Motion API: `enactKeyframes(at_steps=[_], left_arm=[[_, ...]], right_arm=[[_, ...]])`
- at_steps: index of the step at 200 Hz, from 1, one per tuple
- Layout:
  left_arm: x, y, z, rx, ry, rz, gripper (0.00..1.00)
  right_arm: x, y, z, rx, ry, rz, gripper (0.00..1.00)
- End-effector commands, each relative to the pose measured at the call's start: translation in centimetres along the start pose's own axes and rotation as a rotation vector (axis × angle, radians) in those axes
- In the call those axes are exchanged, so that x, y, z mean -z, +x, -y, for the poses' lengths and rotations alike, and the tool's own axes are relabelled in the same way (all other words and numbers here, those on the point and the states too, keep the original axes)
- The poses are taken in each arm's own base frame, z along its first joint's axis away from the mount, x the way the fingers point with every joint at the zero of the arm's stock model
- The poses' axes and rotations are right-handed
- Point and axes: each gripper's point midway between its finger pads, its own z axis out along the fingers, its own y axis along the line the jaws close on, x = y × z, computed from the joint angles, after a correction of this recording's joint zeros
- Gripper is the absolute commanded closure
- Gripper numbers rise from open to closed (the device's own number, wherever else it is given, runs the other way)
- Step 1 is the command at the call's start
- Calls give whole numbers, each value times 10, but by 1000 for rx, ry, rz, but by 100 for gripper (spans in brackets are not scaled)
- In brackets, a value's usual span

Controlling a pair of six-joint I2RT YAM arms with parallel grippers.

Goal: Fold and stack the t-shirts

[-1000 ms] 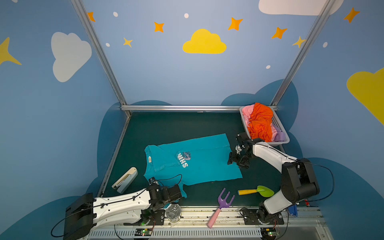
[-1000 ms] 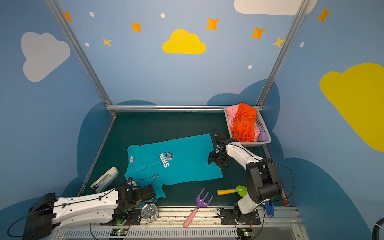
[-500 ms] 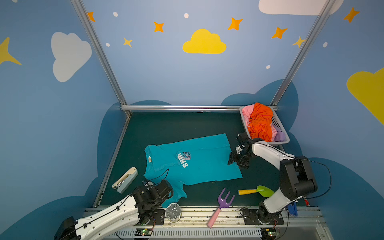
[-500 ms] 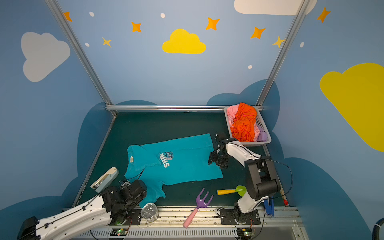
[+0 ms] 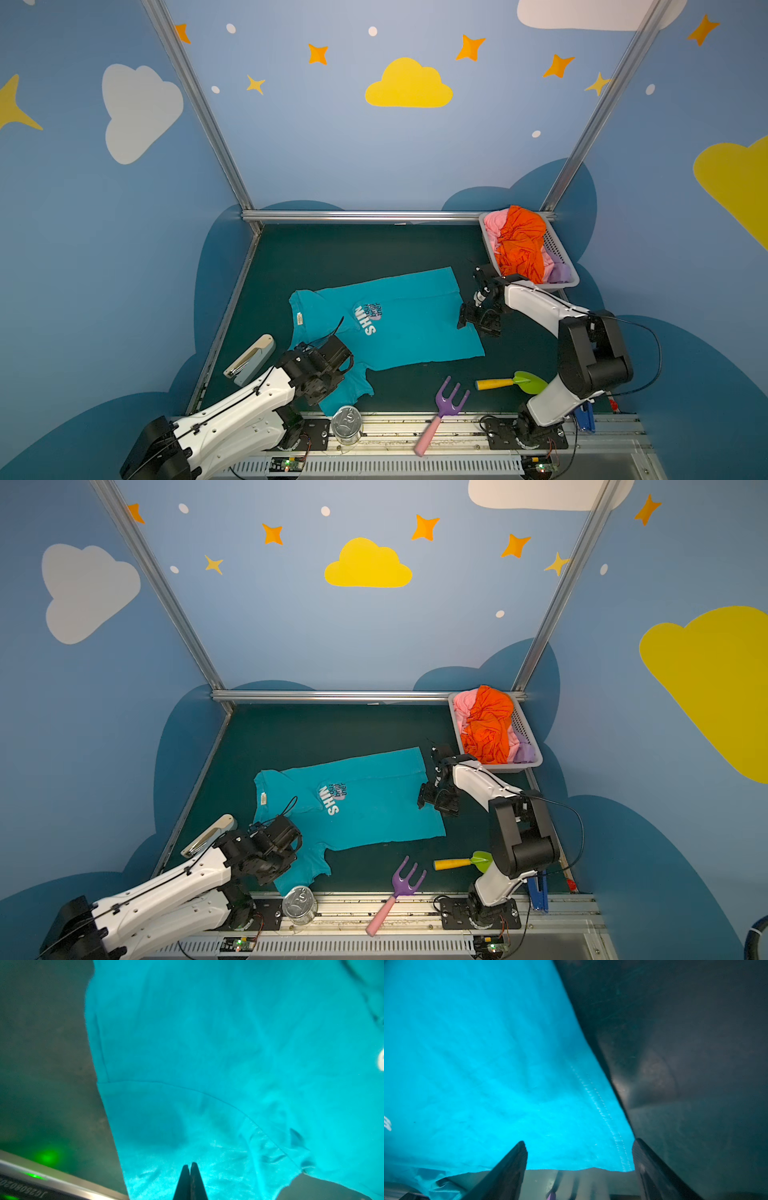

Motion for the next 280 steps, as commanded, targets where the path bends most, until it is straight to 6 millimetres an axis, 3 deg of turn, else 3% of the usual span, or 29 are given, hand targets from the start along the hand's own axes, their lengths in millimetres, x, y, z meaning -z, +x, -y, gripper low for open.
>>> enactKeyframes(at_steps=[1, 10, 15, 35, 44, 71, 105, 131, 144, 152, 176, 197, 211, 280], left_arm=[[9, -4, -11, -42, -38, 0, 96], [12, -5, -14, -41, -46, -1, 95], [15, -4, -15, -41, -50, -4, 90], [15, 5, -27, -26, -75, -47, 45], [13, 11, -34, -12, -92, -72, 34], [4, 24, -55, 15, -140, -124, 21], [-12, 36, -60, 49, -129, -169, 17], [-29, 38, -51, 67, -92, -171, 23], [-37, 39, -46, 68, -78, -176, 32], [-40, 40, -46, 69, -81, -175, 39], [-40, 36, -44, 55, -99, -160, 76], [-29, 28, -37, 38, -97, -126, 91], [-21, 21, -34, 24, -98, -103, 96], [0, 10, -21, 31, -48, -85, 96]], right_arm=[[-3, 2, 12, -30, 33, -31, 19], [-4, 2, 12, -33, 30, -40, 20], [-5, 2, 12, -33, 27, -41, 19], [-6, -1, 11, -32, 21, -43, 20], [-6, -2, 10, -30, 14, -45, 20], [-10, -3, 9, -27, 3, -55, 20], [-17, 1, 9, -30, -13, -78, 20], [-19, 2, 11, -29, -14, -83, 20], [-18, 1, 13, -34, -16, -80, 20], [-17, 0, 13, -37, -19, -78, 20], [-15, -3, 13, -46, -35, -75, 20], [-16, -3, 15, -56, -41, -78, 21], [-17, -2, 16, -62, -41, -81, 21], [-22, 4, 31, -95, 27, -93, 20]])
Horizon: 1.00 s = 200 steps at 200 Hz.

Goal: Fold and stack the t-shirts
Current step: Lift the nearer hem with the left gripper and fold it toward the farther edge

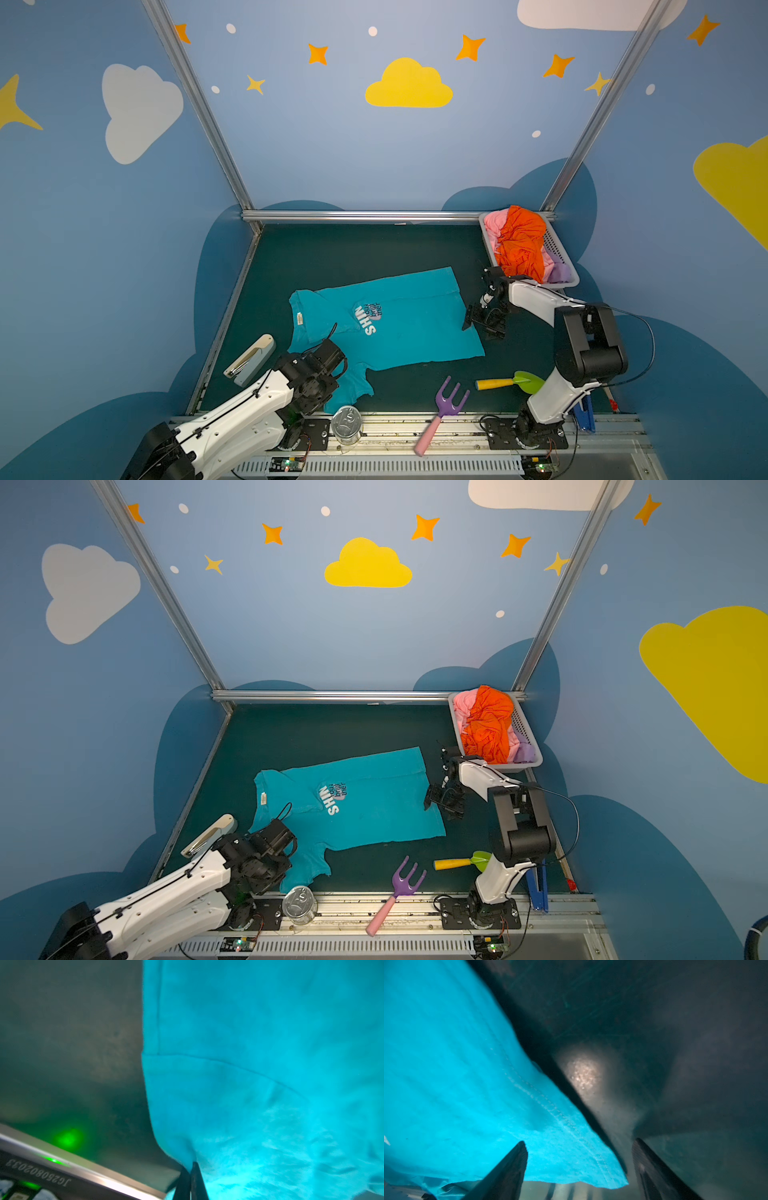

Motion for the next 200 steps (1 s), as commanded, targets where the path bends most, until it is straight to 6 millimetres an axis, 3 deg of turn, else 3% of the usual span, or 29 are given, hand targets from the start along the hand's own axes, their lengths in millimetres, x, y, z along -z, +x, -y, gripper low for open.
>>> enactKeyframes(at_steps=[1, 61, 126, 168, 200], left_arm=[[13, -7, 7, -16, 23, 27, 96], [46, -32, 39, -11, 103, 66, 96], [71, -55, 54, -15, 135, 92, 96], [76, -61, 60, -9, 157, 88, 96], [79, -65, 65, 2, 182, 82, 96]], right_arm=[[-6, 8, 12, -25, 40, -29, 20], [-8, 23, 24, -55, 71, -44, 20], [-4, 38, 26, -67, 51, -42, 21], [-18, 40, 13, -61, -19, -75, 34], [-20, 34, 2, -54, -58, -83, 58]])
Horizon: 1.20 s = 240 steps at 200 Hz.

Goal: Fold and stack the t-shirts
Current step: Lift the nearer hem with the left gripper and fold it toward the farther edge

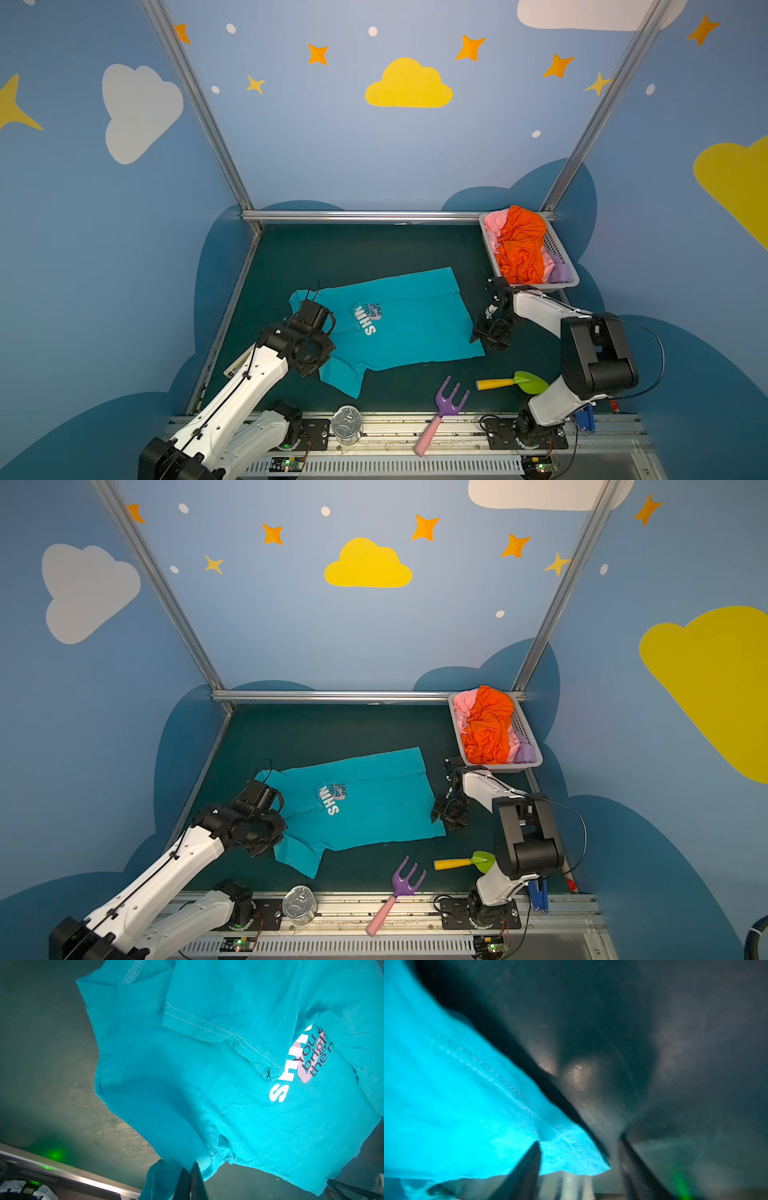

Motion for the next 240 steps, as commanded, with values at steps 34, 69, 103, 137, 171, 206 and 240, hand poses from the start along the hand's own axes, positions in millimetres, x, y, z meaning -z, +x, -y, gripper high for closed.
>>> enactKeyframes(at_steps=[34, 69, 103, 137, 171, 206, 240], left_arm=[[11, -7, 17, 2, 65, -37, 96], [18, -20, 20, 4, 65, -19, 96], [20, -40, 19, 58, 81, -3, 96], [20, -60, 14, 115, 95, 1, 96], [15, -76, 9, 162, 94, 3, 96], [4, -86, 4, 177, 62, -7, 96], [-5, -93, 3, 172, 35, -24, 96]], right_arm=[[-3, -4, -22, 31, -76, -40, 90], [13, -16, -31, 44, -99, -26, 100], [24, -31, -43, 38, -138, -19, 100], [25, -49, -47, 13, -161, -26, 100], [20, -65, -51, -17, -179, -48, 100], [22, -75, -60, -27, -201, -47, 94], [26, -82, -65, -38, -217, -37, 92]])
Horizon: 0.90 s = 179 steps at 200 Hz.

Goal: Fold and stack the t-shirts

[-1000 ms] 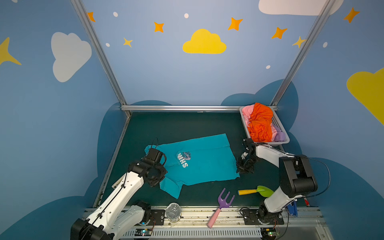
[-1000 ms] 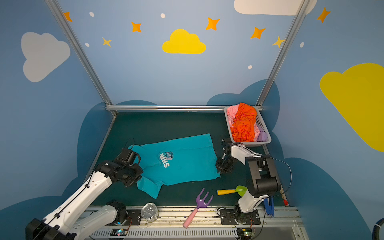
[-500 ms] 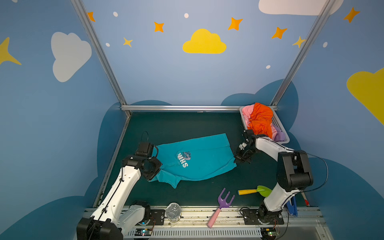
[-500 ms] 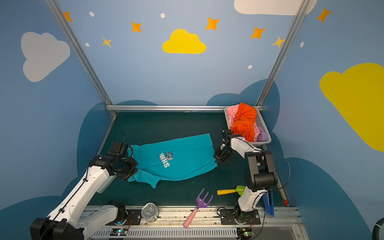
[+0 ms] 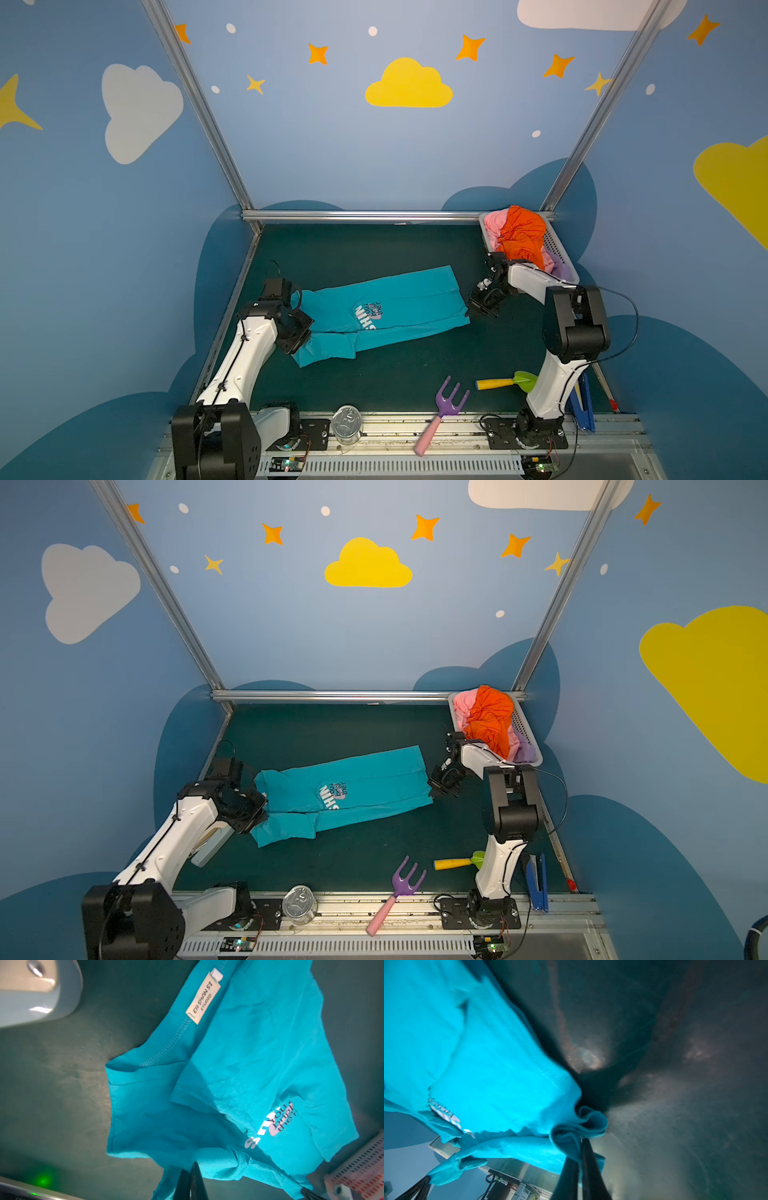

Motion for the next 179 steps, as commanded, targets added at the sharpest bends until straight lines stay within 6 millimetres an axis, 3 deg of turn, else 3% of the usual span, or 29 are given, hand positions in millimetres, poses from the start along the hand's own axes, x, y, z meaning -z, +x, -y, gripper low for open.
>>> enactKeyframes(at_steps=[1, 75, 112, 158, 179], left_arm=[[3, -11, 10, -33, 13, 18, 96], [-8, -28, 12, -58, -49, 1, 96], [-13, -32, 12, -62, -67, -9, 93], [-19, -38, 14, -68, -81, -11, 90], [-18, -39, 16, -69, -81, -10, 83]], right_arm=[[3, -4, -5, -22, -12, -9, 92], [8, -13, -8, -51, -16, 12, 92], [11, -20, -13, -56, -22, 37, 74], [41, -27, -31, 6, -41, 129, 68], [54, -22, -41, 88, -8, 174, 69]])
